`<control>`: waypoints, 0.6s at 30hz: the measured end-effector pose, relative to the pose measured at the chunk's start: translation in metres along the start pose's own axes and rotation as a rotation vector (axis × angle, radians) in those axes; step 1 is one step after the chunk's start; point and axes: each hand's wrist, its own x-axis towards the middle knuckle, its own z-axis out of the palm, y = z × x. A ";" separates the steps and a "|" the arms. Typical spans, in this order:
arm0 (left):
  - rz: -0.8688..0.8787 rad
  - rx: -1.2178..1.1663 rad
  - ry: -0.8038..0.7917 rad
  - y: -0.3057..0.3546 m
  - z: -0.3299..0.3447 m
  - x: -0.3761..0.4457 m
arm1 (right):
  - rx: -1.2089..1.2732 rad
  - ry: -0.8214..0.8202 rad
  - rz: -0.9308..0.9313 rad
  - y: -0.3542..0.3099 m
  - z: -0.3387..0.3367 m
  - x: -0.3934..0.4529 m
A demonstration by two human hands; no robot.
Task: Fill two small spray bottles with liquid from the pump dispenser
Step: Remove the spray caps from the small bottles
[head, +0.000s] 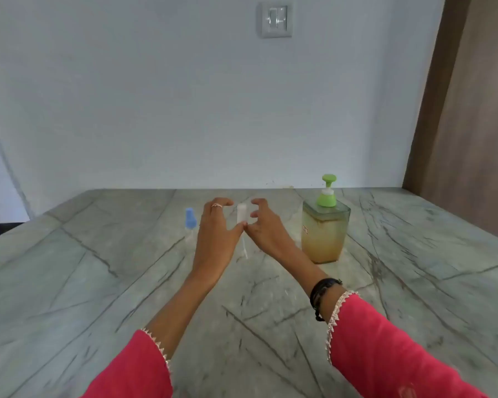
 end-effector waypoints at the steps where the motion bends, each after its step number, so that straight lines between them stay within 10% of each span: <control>1: -0.051 0.007 -0.026 -0.002 -0.001 -0.003 | 0.000 -0.014 0.026 0.001 0.002 -0.002; 18: -0.284 -0.141 -0.234 -0.048 0.019 -0.011 | 0.158 0.143 -0.017 0.032 0.021 -0.014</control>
